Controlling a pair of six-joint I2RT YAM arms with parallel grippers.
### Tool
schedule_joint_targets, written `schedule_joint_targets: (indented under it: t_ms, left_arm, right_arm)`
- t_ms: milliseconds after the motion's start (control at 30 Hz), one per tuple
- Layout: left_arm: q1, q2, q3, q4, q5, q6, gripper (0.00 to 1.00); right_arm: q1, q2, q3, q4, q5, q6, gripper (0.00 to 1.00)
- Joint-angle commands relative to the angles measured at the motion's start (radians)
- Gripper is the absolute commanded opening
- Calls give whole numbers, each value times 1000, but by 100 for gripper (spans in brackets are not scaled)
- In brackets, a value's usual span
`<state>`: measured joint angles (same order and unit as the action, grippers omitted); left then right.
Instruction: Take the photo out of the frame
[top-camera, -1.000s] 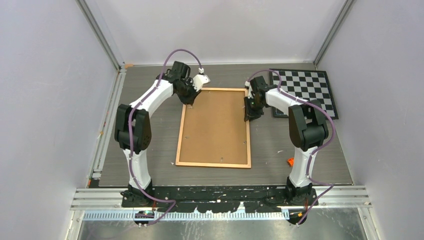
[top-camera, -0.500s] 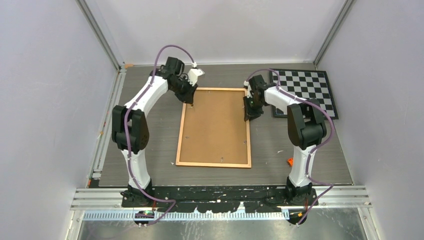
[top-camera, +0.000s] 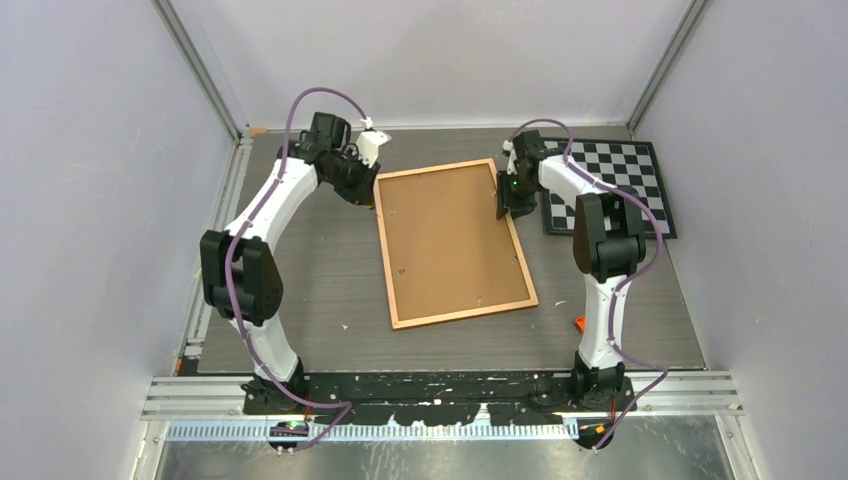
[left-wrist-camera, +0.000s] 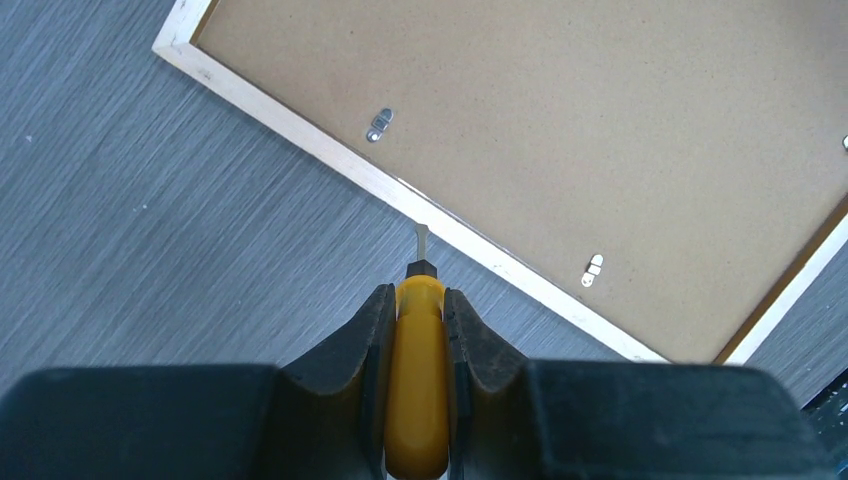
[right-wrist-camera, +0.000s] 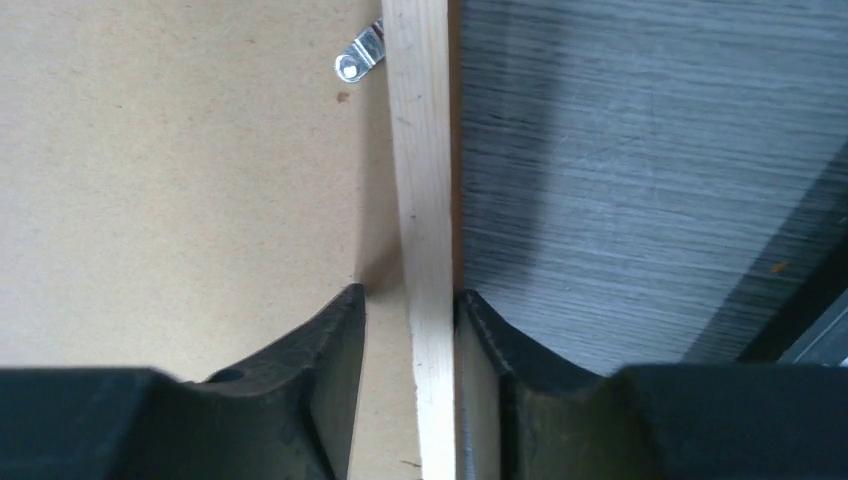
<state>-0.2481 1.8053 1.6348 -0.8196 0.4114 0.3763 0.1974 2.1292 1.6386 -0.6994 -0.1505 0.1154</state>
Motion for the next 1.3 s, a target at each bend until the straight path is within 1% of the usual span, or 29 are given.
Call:
schedule_joint_targets:
  t_ms: [0,67,167,200,233,333,400,567,700,800,867,933,1000,1067,1167,1267]
  left_arm:
    - [13,-73,-28,29,-23,-38,0]
    - [18,-80,-34,31,-25,-51,0]
    - [26,-86,-36,31,-19,-78,0]
    - [29,-88,-36,31,-14,-87,0]
    - [32,-90,-37,32,-10,-94,0]
    - [40,-91,-39,28,-1,-106,0]
    - [42,-93,-39,20,3,-110,0]
    - [67,-99,-43,11,19,-124,0]
    - [124,-98,-39,13,54,-178,0]
    - [182,-96,-35,10,106,-224,0]
    - [208,-99,-41,9,117,-238,0]
    - [220,-106,-51,5,119,-239,0]
    - [223,-124,-71,7,119,-235,0]
    - [224,-141,-94,7,120,-228,0]
    - [225,-165,-125,2,115,-205,0]
    - [225,-189,-161,-2,120,-176,0]
  right_arm:
    - [26,29,17,16,-37,48,40]
    - [28,48,21,11,-54,30,26]
    - [41,79,46,4,-50,-42,6]
    - [47,90,63,-8,-56,-77,2]
    - [61,103,86,-26,-69,-121,1]
    - [90,133,168,-96,-136,-284,1]
    - [110,138,217,-136,-176,-363,0]
    - [161,131,279,-223,-261,-466,1]
    - [188,97,255,-258,-274,-556,1]
    - [158,97,276,-250,-217,-633,1]
    - [125,133,350,-241,-184,-651,1]
    - [101,193,475,-258,-179,-647,1]
    - [102,254,593,-275,-182,-645,1]
    - [116,295,671,-272,-211,-640,1]
    - [161,314,698,-260,-255,-663,1]
    - [214,286,632,-235,-289,-732,1]
